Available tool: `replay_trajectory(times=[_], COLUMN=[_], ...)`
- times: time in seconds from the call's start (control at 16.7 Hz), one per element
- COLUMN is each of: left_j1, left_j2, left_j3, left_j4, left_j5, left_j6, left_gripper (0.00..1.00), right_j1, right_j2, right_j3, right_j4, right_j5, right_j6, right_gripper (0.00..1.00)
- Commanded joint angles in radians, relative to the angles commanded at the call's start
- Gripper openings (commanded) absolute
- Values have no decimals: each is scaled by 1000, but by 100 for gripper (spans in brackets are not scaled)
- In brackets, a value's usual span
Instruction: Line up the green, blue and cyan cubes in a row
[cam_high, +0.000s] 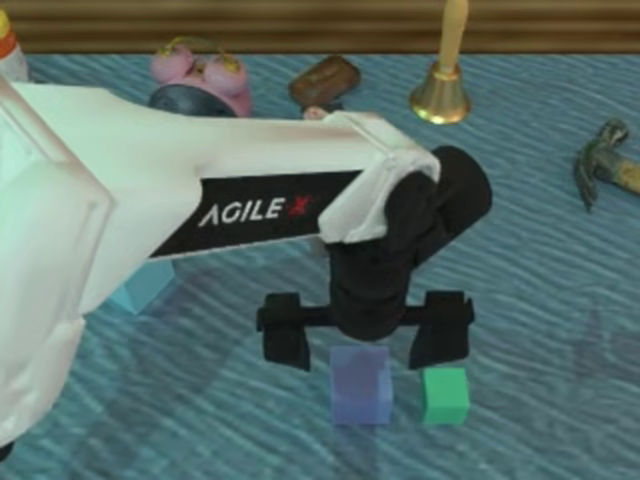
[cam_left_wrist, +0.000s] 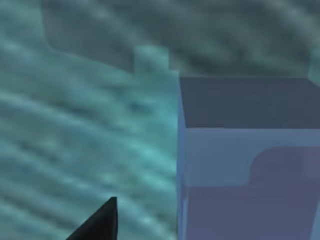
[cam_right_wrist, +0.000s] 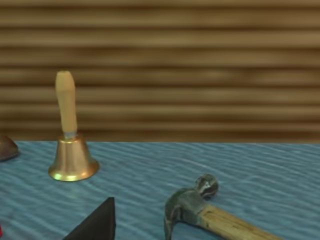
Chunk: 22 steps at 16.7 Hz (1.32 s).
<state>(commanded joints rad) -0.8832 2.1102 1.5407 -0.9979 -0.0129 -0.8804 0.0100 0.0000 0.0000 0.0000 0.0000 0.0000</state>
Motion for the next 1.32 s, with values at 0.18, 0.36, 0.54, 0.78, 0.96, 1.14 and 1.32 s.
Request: replay_trajectory(times=[0.18,0.36,0.54,0.78,0.96,1.14,1.32], left_j1=[8,8,10,87,195,327,464], left_j2=[-37,-42,-37,-26,-18,-11,-6], left_j3=[48,52,51,62,66,65,60], left_j4=[-80,-86,-84,-88,-91,-96,-98], left_j5=[0,0,0,1,4,6,9], left_j6=[-1,-1,12,161,362,626,909], left_gripper=[100,100,100,100,100,100,100], right_j1=[0,0,0,0,0,0,0], right_j2=[0,0,0,0,0,0,0], right_j3=[0,0,0,0,0,0,0], right_j4=[0,0,0,0,0,0,0], right_j5=[0,0,0,0,0,0,0], right_j6=[0,0,0,0,0,0,0], right_gripper=[100,100,100,100,100,100,100])
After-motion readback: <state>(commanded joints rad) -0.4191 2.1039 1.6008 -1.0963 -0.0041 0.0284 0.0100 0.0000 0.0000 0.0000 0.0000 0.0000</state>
